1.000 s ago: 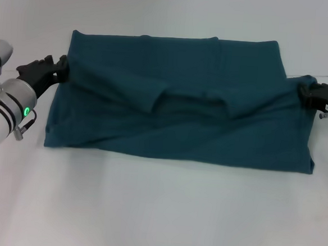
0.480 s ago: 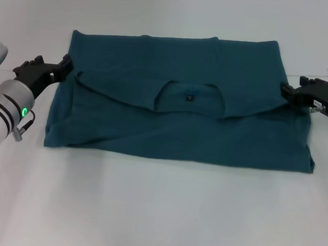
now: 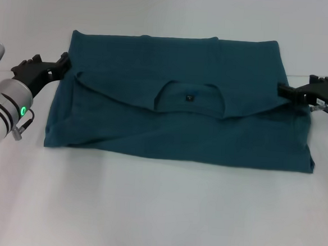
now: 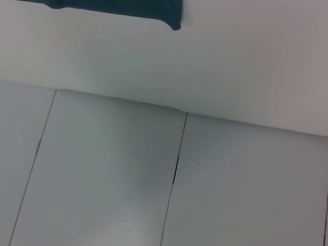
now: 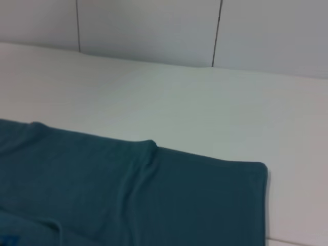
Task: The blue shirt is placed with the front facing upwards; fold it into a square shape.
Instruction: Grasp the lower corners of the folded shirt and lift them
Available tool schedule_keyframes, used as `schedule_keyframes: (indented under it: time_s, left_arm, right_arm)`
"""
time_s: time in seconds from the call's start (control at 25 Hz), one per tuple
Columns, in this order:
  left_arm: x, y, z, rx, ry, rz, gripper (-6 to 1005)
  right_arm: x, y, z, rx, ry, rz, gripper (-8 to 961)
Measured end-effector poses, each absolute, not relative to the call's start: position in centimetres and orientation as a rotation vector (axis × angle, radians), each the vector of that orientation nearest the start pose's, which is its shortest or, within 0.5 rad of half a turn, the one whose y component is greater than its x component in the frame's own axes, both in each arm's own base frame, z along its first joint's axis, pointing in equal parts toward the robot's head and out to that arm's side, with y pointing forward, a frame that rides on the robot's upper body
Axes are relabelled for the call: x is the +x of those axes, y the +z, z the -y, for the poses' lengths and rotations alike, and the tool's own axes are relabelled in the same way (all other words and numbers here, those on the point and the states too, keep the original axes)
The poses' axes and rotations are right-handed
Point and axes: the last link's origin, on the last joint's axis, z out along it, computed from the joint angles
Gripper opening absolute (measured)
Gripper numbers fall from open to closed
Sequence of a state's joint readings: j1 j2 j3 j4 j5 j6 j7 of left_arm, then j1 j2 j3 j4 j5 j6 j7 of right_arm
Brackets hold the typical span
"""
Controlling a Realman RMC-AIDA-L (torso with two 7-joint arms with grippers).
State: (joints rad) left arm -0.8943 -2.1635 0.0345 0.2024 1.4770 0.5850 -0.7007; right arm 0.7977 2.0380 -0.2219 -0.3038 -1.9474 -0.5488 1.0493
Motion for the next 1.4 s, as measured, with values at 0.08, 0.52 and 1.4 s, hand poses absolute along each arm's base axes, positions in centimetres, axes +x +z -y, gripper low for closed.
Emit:
schedule_keyframes:
  time_s: [0.08,0.52,1.4]
  left_arm:
    - [-26.1,-2.3,-45.6,-1.663,-0.631,0.937,687]
    - [-25.8,-1.2,-45.5,-1.712,-0.744,0.997,903]
    - [-27.6,2.1,-39.3,-2.198,-0.621,1.088,906]
  right_arm:
    - [32.0,3.1,-44.9,-1.846,0.286,-0.813,776]
    - [31.4,5.0,-43.7,-1.889,0.438,-0.816,914]
    - [33.7,10.2,-32.7,-2.144,0.623,-0.882,907]
